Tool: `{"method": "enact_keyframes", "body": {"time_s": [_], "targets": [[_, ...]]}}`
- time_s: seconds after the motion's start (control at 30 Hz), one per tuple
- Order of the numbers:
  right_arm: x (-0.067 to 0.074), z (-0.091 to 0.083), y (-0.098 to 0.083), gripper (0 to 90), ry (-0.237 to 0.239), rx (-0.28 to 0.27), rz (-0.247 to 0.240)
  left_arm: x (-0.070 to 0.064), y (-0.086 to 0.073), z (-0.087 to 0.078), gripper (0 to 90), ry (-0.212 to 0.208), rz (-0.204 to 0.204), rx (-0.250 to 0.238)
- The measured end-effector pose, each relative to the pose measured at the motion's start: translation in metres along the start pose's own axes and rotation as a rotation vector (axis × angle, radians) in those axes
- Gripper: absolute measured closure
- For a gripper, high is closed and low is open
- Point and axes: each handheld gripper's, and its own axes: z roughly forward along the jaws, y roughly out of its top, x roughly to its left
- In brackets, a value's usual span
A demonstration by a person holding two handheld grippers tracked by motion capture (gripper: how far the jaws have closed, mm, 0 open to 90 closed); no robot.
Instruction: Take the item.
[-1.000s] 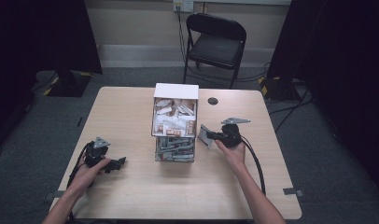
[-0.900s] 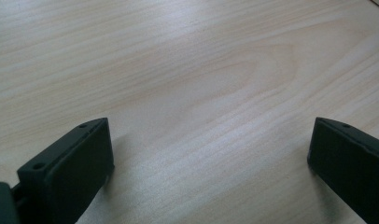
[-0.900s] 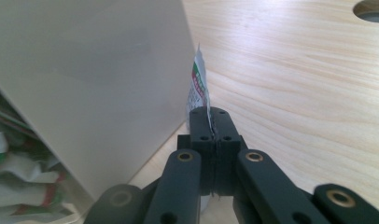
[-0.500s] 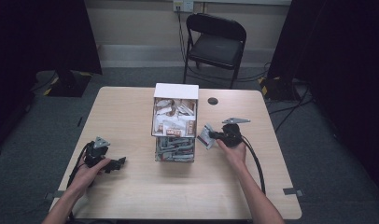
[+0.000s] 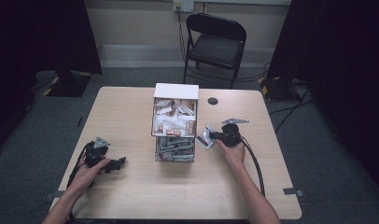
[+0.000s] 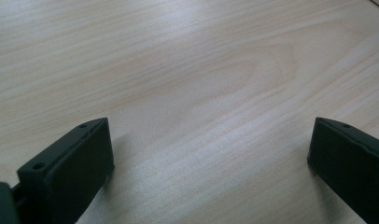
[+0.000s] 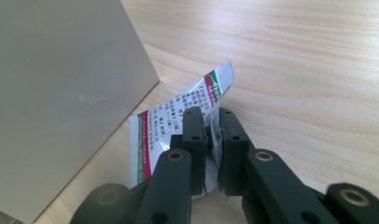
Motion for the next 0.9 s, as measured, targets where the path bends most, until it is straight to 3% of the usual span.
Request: {"method": "enact_keyframes", "body": {"time_s": [0.63, 0.7, 0.9], "targets": [[-0.0039, 0.0046, -0.0030, 66.7, -0.065, 0.008, 0.004, -0.0001, -0.0001, 0.0001, 0.0, 0.001, 0.000, -0.002], [-0.0046, 0.0036, -0.0023, 61.0, -0.075, 0.000, 0.007, -0.0001, -0.0001, 0.0001, 0.0, 0.001, -0.001, -0.002], [-0.0073, -0.0010, 0.0003, 56.6, -0.094, -0.018, 0.012, 0.0000, -0.0001, 0.0001, 0.0, 0.001, 0.000, -0.002]]}}
